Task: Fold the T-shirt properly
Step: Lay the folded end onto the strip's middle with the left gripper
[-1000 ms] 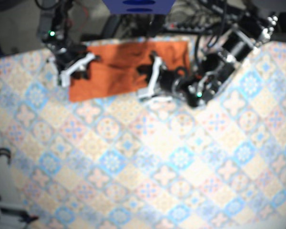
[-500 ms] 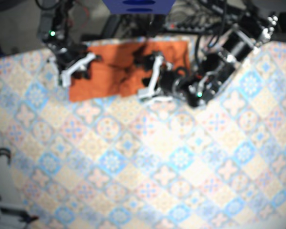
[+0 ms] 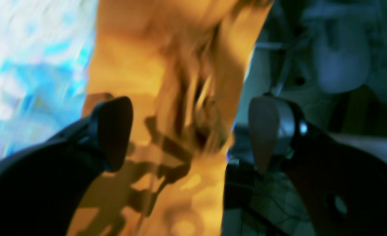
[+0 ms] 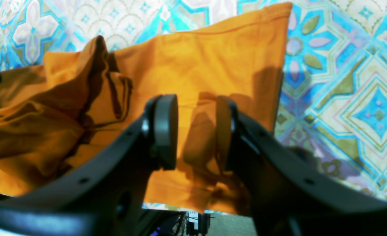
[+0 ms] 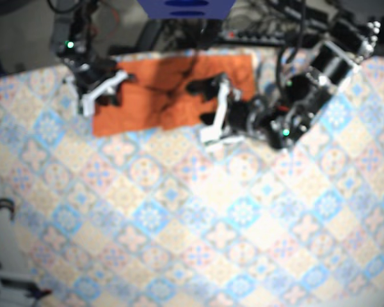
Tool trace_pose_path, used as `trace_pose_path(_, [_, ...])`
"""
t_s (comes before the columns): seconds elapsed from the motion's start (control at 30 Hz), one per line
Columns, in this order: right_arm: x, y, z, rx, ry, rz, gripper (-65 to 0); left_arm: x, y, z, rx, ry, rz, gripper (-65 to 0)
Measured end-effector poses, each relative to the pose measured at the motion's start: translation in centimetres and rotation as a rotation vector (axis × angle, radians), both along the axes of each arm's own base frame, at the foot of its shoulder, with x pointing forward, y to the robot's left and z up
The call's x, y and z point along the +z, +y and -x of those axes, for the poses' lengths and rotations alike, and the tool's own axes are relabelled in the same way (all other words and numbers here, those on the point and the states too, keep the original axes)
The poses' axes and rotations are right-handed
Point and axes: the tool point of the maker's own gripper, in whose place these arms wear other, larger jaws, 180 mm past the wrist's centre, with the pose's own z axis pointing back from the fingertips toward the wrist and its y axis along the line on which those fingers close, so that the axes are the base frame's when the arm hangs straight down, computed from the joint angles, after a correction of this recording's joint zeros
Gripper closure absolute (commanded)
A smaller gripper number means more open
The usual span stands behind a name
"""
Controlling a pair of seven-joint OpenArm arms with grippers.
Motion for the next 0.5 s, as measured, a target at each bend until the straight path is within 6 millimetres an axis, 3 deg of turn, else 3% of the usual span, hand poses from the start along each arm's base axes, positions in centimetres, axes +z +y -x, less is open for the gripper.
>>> trace_pose_path(0.13, [0.0, 0.0, 0.0, 0.0, 0.001, 0.001, -19.6, -0.4, 3.5, -0.5, 0.03, -0.011, -0.069, -54.2])
trace_pose_path(0.2, [0.0, 0.0, 0.0, 0.0, 0.0, 0.001, -19.6, -0.5, 4.8, -0.7, 0.035, -0.014, -0.098, -50.7])
trace_pose_path(0.3, [0.0, 0.0, 0.0, 0.0, -0.001, 0.0, -19.6, -0.6, 5.4, -0.7, 0.038, -0.017, -0.114, -37.0])
trace_pose_path(0.5, [0.0, 0.0, 0.0, 0.0, 0.0, 0.0, -19.6, -0.8, 5.0, -0.4, 0.042, -0.007, -0.103, 0.0])
